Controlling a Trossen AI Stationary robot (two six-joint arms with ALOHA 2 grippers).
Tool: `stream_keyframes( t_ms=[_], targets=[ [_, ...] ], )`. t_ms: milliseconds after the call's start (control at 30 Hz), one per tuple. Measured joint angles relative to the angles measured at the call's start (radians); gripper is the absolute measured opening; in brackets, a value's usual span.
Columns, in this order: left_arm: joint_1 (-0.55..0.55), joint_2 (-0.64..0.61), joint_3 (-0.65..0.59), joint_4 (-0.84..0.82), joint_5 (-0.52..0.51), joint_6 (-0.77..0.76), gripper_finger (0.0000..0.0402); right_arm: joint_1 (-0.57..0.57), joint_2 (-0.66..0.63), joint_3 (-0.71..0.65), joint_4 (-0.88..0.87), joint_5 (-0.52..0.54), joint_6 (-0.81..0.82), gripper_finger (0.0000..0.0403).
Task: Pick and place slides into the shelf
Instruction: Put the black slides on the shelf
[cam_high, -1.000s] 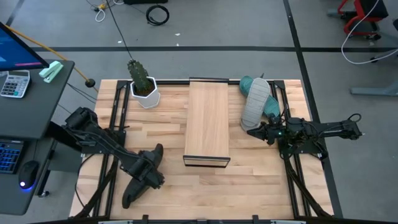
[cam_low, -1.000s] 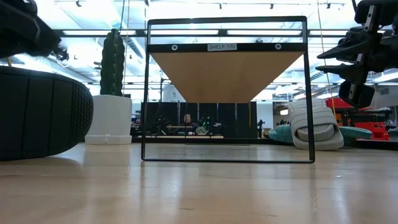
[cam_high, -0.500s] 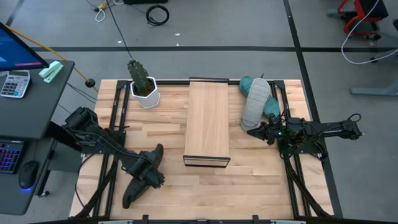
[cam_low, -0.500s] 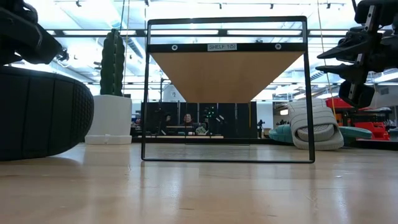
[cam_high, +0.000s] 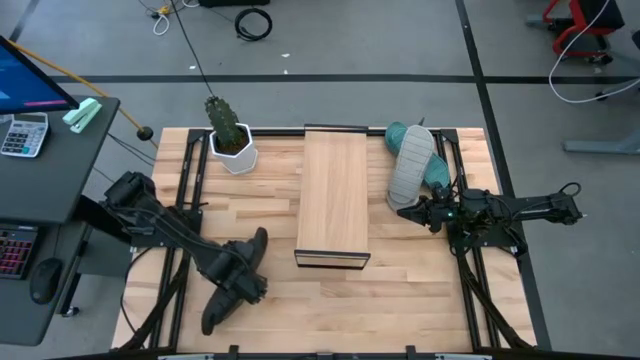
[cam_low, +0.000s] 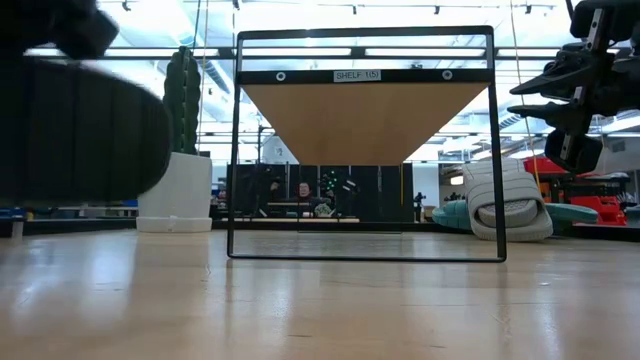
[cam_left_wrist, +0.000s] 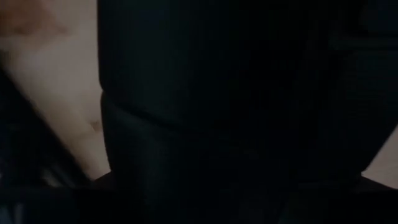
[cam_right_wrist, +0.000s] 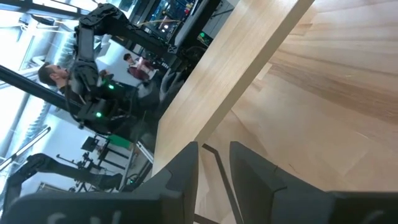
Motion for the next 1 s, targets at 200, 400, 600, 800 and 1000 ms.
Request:
stream_keyframes(
  t_ms=[200,400,600,800,1000],
  targets=[
    [0.021,-0.001,0.177,-0.223,-0.087,0.018,0.0249,0.0,0.0,0.0,0.0,0.0,0.0,0.0099],
    [0.041,-0.002,0.348,-0.399,-0.295,0.018,0.0256,0.0,0.0,0.0,0.0,0.0,0.0,0.0098],
    [0.102,-0.018,0.457,-0.412,-0.538,0.06,0.0248,0.0,0.0,0.0,0.0,0.0,0.001,0.0098],
    [0.162,-0.017,0.549,-0.396,-0.736,0.131,0.0253,0.0,0.001,0.0,0.0,0.0,0.008,0.0098],
    [0.182,-0.018,0.562,-0.256,-1.036,0.117,0.0246,0.0,0.001,0.0,0.0,0.0,0.007,0.0098]
  ],
)
